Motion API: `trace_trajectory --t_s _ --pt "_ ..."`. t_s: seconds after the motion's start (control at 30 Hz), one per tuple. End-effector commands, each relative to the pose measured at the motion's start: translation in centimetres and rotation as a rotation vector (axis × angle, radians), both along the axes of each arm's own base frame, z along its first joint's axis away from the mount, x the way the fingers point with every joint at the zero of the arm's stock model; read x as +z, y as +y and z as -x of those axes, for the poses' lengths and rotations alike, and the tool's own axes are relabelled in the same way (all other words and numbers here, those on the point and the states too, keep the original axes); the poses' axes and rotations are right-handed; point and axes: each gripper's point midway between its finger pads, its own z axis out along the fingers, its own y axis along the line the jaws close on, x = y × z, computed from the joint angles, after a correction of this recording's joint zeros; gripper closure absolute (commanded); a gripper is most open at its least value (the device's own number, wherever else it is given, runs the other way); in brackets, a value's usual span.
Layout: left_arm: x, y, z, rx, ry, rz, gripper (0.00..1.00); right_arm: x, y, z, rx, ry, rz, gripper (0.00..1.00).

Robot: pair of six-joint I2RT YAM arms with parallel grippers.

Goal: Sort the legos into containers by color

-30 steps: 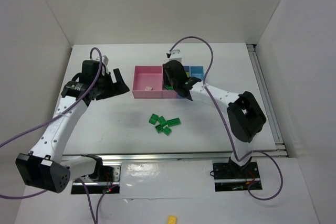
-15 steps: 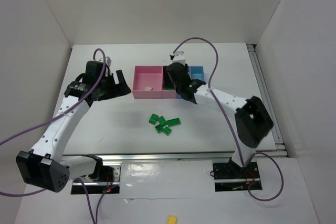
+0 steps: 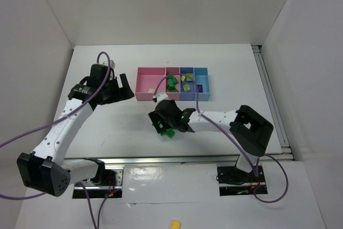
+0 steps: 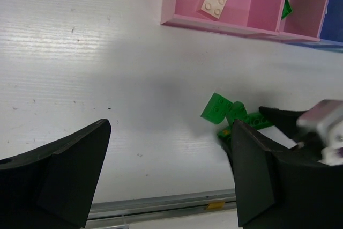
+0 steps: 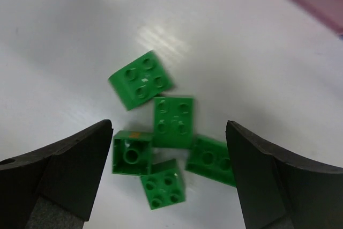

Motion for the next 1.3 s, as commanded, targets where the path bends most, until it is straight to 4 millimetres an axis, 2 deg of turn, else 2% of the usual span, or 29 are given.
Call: trace_trajectory --t_s 0.0,0.07,0.23,0.27,0.47,0.6,0.7,0.87,1.0,1.13,1.27 --pt "0.0 0.1 -0.3 0.038 -0.011 0.009 0.05 0.3 2.5 0.9 0.114 -0.023 0.031 0.06" --pt "0.3 0.1 -0.2 0.038 -0.021 0.012 0.05 -0.3 3.2 0.7 0.125 -0.028 0.05 0.06" --pt "0.3 -0.4 -0.1 0.023 -0.019 0.018 0.05 -1.3 3.5 -1.0 0.094 -0.068 0.118 0.06" --pt "0.0 -0.4 -0.2 0.023 -0.009 0.015 0.05 -1.9 3.5 -1.2 0.088 -0.067 0.135 0.08" --pt "-0.5 -0.7 -0.2 0.014 0.009 0.011 0.05 -2.8 4.6 -2.7 0.104 -0.062 0.149 0.13" --pt "-0.5 -0.7 -0.2 0.014 0.009 0.011 0.05 -2.0 6.3 -2.4 0.15 -0.046 0.082 0.14" --pt "-0.5 -1.0 -0.1 0.004 0.009 0.01 0.05 -2.4 7.1 -1.7 0.198 -0.017 0.061 0.14" --pt "-0.5 -0.6 -0.3 0.018 0.005 -0.004 0.05 -1.8 9.1 0.0 0.261 -0.018 0.018 0.14" --pt "-0.5 -0.6 -0.3 0.018 0.005 -0.004 0.05 -2.5 9.0 0.5 0.277 0.001 0.017 0.11" --pt "-0.5 -0.6 -0.3 0.018 0.005 -0.004 0.05 -1.7 9.2 1.3 0.318 0.001 -0.024 0.1" --pt "-0.3 -0.6 -0.2 0.018 -0.004 -0.001 0.05 -1.5 8.2 0.3 0.253 -0.04 0.004 0.11"
